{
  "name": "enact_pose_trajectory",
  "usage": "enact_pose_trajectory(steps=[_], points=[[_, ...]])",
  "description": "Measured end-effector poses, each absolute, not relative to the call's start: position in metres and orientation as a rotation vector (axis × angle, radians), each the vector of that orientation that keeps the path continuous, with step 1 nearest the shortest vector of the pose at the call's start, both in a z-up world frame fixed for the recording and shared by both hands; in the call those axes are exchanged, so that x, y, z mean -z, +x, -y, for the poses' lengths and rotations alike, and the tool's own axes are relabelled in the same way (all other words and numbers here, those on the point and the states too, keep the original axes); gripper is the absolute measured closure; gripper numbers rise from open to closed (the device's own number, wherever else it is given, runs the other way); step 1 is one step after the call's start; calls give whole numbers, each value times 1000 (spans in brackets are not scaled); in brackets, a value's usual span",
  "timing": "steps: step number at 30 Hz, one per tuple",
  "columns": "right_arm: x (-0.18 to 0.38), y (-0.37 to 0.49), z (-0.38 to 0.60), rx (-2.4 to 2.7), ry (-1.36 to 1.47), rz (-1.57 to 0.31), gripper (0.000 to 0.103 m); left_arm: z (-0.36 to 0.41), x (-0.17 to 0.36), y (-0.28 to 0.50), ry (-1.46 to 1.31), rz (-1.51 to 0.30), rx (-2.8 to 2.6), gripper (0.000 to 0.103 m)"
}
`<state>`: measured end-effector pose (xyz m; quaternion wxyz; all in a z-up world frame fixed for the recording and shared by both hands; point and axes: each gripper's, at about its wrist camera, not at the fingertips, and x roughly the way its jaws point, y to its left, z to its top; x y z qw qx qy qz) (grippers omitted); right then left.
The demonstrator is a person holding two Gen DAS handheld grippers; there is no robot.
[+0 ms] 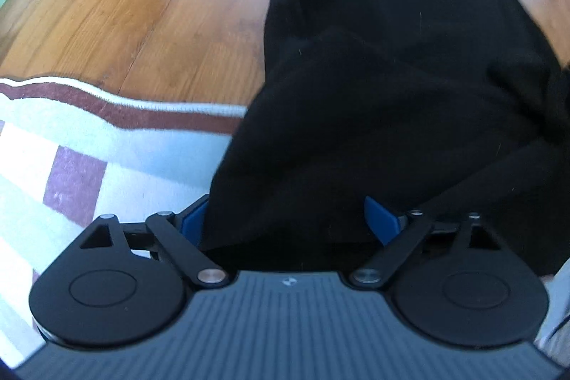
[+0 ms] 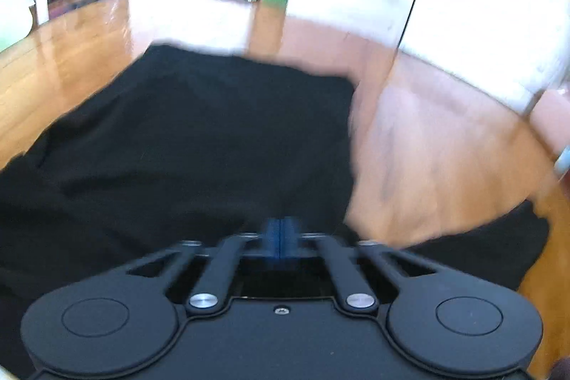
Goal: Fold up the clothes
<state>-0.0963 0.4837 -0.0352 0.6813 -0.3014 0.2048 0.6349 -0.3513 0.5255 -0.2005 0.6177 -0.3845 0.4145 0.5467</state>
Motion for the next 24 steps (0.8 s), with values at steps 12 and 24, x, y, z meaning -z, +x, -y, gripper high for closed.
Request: enact_pose_trajectory(steps=[12,24], points=[[13,15,-439,-1317,-238,-1082,58,-504,203,-362,-1012,-979,-1260,6],[60,-47,-499,-1518,-388,-1062,59,-489,162,-341,-820,-767,-1167,7]])
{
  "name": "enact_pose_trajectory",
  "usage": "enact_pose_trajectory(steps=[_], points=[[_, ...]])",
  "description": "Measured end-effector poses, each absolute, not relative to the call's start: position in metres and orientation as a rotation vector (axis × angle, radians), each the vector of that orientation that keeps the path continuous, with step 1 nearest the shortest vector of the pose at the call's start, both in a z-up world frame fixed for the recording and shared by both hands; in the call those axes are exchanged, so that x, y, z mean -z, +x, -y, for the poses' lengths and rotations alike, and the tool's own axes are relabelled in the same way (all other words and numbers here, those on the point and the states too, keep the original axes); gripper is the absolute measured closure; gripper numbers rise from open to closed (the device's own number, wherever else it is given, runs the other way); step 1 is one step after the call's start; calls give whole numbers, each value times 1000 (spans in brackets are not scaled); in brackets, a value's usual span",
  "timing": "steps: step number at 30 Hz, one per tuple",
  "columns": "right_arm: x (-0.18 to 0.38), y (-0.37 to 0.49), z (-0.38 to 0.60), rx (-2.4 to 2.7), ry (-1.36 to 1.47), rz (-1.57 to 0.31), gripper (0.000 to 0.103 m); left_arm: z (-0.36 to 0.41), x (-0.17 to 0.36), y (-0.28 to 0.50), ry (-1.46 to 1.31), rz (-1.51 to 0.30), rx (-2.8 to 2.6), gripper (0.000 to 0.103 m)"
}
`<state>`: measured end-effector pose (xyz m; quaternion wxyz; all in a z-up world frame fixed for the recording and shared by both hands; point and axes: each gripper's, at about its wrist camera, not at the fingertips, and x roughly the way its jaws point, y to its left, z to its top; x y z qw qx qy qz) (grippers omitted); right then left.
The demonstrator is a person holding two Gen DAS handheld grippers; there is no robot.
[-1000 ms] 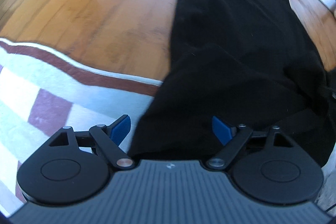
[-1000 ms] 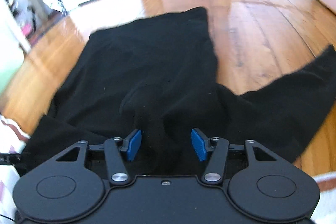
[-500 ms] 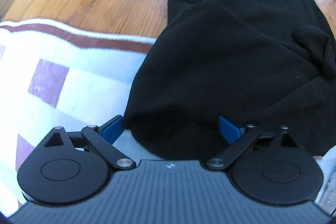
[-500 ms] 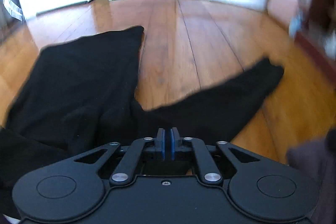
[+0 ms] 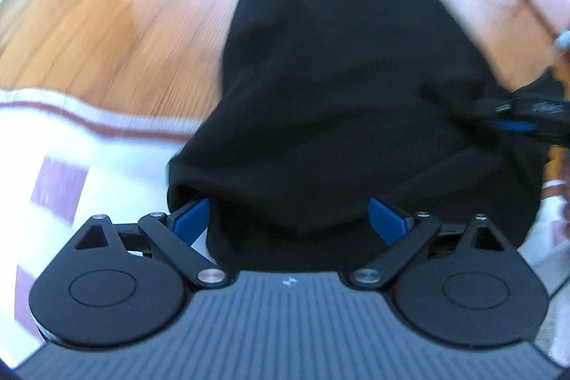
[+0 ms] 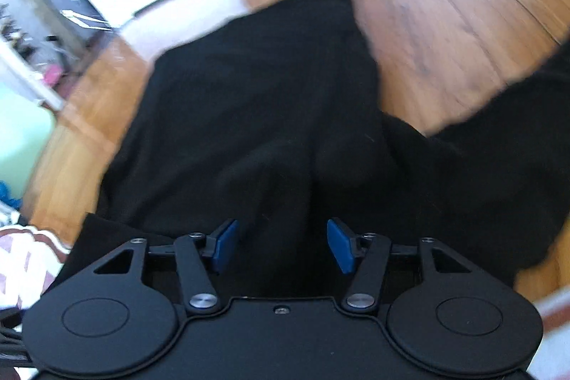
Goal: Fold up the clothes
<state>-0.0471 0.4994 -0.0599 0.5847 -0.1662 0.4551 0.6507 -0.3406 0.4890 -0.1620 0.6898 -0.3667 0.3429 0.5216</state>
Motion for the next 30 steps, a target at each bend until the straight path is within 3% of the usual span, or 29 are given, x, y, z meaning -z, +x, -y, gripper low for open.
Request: enact_pose_trajectory(steps=[1,5,8,11,16,18,25,28,30], points=[[60,-48,-503,-1554,-397,-1024,100,-490,164,-339,-817,-770,-1165,6],[33,-51,-494,-1530,-452,-815,98,-493,172,-331,-804,-784,-1160,6],[19,-31,-476,-1433,-462,-929,97,-498,183,-331,-830,-830,-1159,6],[32,-11,-470,-1308,-596,-1111,89,-502,194,-327,-842,-927,-1166,6],[43,20,-471,-1277,-433,-1342,79,-501,198,-334,-869,-960,-1170,6],[41,29,-472,-1296,-348,-1361,55,-504,188,-342,-885,-880,-1158,6],[29,46,-451,-1152,-238,-1326,46,-527,172,-373,-902,-692,-1217,6],[38,48,-451,-1145,-223,-1330,36,-537,184,-382,-948,-703,-1227,6],[49,42,-459,-1140,-270,-1333,37,-543,191,-387,-963,-721,-1250,6]])
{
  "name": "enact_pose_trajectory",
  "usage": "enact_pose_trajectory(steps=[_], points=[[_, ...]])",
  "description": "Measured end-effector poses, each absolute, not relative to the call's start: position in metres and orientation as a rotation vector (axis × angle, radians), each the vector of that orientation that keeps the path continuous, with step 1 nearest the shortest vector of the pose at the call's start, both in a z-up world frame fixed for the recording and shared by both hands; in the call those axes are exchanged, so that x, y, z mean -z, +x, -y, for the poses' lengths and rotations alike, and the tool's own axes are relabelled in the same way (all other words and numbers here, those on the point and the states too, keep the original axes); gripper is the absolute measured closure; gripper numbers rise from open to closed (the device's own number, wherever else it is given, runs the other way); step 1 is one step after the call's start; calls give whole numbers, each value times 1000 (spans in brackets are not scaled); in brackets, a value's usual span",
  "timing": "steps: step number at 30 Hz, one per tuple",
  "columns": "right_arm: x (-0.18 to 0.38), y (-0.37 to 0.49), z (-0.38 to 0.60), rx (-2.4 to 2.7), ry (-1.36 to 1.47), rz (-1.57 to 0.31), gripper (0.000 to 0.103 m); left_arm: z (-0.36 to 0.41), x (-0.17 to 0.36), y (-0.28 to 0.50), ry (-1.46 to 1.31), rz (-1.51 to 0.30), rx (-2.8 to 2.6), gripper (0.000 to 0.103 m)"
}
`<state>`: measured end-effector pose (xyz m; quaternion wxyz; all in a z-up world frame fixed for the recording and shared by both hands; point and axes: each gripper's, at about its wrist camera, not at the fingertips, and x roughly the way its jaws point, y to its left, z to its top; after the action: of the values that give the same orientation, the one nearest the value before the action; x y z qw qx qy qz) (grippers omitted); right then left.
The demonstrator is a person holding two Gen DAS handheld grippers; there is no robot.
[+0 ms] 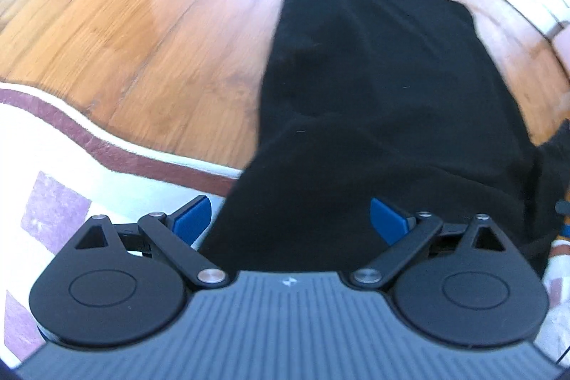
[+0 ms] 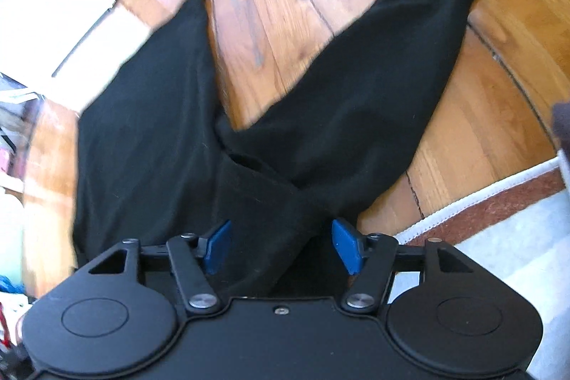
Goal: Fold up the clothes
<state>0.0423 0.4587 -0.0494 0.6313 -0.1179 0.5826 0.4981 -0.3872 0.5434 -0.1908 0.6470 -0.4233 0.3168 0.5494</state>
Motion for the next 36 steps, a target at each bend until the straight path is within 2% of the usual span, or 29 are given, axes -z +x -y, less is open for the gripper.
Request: enact_pose_trajectory(steps=[1,2,7,12,19,26,30,33,34,35,36], points=[[53,40,-461,-1178,-297,-1327,47,-546,192,-391,-963,-725,-1262,6],[57,37,-464,-1219,-325,-1319,95,-550,192,-406,-962,-726,-1274,6],[-3,8,-444,-1510,-331,-944,94,-546,179,-448,-1017,-585,-1357,6],[37,4,-466,-1185,-647,-1020,94,-548,174,-456,-1027,-510,-1338,8],[37,18,-462,-1163,-531,-1114,85,-550,157,-383,-717,-676,-1209,11],[26,32,-450,-1164,-434,-1049,86,-556,163,-332,-420,-764,-1006,10],[28,42,-443,-1176,-386,-1071,85,-557,158,-317,-376,-790,-867,7],[32,51,-438,-1220,-303,-1120,85,-568,180,-307,-368,-889,-825,6],[33,53,-439,-1237,-280,-1128,85,-572,188,-305,-368,-920,-816,0],[34,53,-440,-1256,-268,-1125,85,-575,188,-309,-401,-899,-816,1],[36,52,-442,-1274,-271,-1119,90,-579,189,-313,-435,-879,-817,6]])
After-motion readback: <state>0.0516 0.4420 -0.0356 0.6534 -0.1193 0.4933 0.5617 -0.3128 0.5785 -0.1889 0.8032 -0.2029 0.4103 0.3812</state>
